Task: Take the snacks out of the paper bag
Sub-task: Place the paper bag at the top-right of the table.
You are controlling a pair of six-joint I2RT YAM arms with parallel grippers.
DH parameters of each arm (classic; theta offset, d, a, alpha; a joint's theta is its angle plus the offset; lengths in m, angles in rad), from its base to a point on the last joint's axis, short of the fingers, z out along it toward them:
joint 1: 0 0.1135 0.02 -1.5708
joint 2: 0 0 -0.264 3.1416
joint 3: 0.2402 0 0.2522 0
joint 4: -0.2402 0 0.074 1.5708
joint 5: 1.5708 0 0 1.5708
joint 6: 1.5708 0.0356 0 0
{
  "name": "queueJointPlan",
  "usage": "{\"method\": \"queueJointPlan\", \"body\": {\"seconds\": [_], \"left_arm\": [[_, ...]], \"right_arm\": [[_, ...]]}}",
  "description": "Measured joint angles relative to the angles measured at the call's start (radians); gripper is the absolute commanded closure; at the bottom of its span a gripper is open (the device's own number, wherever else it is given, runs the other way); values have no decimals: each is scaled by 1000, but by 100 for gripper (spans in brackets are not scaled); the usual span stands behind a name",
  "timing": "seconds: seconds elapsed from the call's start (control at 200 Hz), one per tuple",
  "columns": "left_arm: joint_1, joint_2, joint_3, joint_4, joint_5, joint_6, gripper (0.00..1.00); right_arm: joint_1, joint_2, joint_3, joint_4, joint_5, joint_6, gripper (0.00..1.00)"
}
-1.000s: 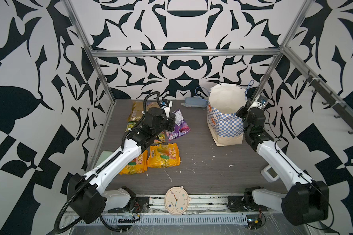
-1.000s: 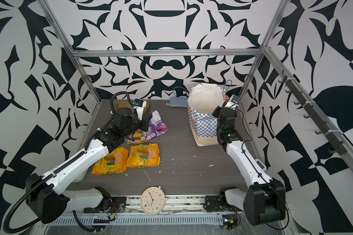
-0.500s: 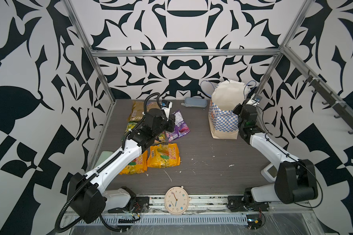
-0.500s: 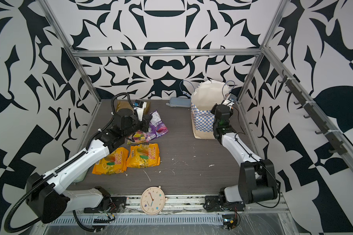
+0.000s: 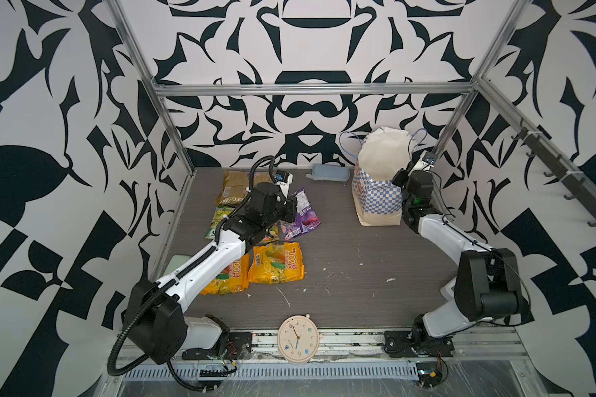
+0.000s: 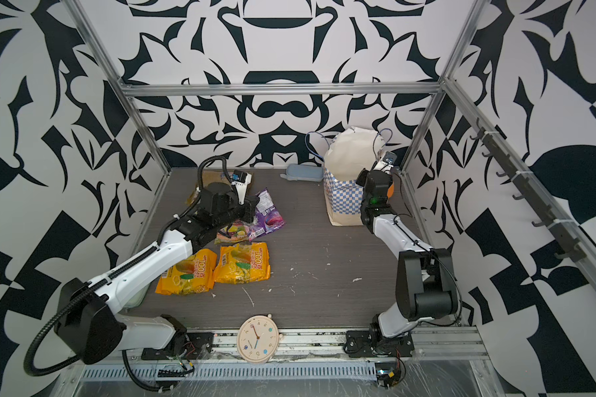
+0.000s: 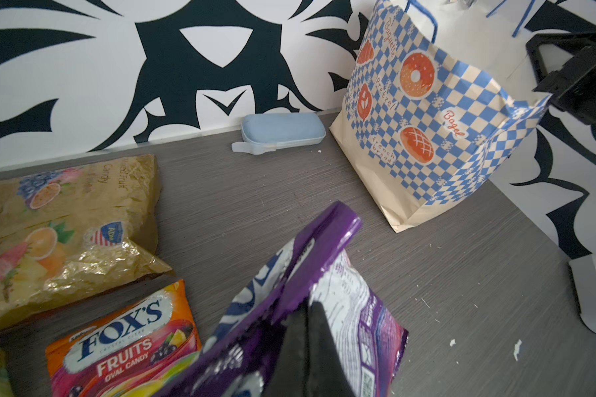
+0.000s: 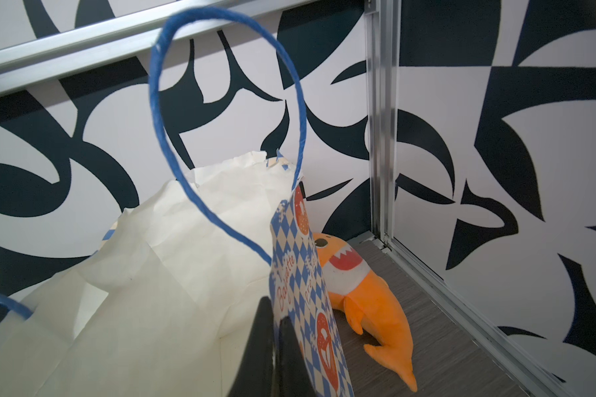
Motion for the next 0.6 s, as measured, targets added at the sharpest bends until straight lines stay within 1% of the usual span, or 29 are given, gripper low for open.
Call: {"method": "queueJointPlan", "body": {"seconds": [0.05,0.13,0.14,0.165,0.205,0.27,0.305,0.335,0.475,0.6], "left_arm": [[8,14,9,-9,9,0,100],[25,45,34,-18,39,3,100],[28,48,37,-18,46,3,100],[36,56,43,-19,58,4,100],[51,72,60,-24,89,6,100],[79,103,97,-39,135,16,100],[95,127,130,-54,158,27,100],[105,149,161,-73,176,40,100],[130,264,328,-165,240,119,100],[144,349,439,-251,297,182,100]], "right_arm": [[0,-6,0,0,-9,-5,75],[0,-29,0,-4,-23,9,59],[0,-34,0,-6,-19,-1,54],[0,-43,0,-8,-24,11,47],[0,-64,-1,-11,-24,9,37],[0,-104,-5,-15,-23,8,33],[0,-129,-8,-16,-23,5,28],[0,-151,-9,-20,-24,4,25],[0,-235,-2,-59,-40,-9,24],[0,-291,6,-126,-67,-10,25]]}}
